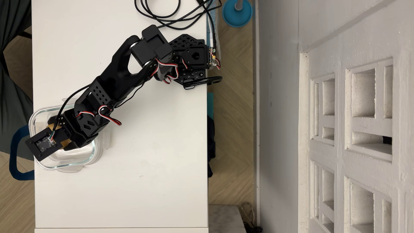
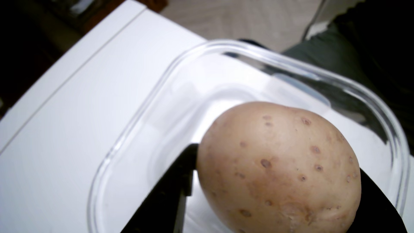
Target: Grab the potato and put it in box
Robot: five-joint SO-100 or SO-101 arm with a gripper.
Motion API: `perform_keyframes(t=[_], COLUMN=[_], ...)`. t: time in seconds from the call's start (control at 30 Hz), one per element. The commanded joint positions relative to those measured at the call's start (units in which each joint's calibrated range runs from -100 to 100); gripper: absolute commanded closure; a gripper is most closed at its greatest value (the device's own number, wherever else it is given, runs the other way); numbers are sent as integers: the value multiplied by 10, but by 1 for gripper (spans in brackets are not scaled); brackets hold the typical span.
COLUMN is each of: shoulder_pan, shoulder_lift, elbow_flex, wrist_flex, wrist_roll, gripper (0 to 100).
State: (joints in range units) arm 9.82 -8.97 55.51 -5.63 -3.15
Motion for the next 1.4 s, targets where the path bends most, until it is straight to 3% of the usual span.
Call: perform_keyframes(t=[0.0,0.37,0.53,0.7,1.13,1.37], shoulder_pan=[10,2,2,2,1,-66], shoulder_lift=[-4,-4,-4,-5,-15,-16], elbow_flex=[-28,11,11,11,2,-68], wrist_flex=[-17,-17,-17,-17,-15,-6], wrist_roll=[2,1,-1,-2,-11,-73], gripper=[97,84,68,63,65,82])
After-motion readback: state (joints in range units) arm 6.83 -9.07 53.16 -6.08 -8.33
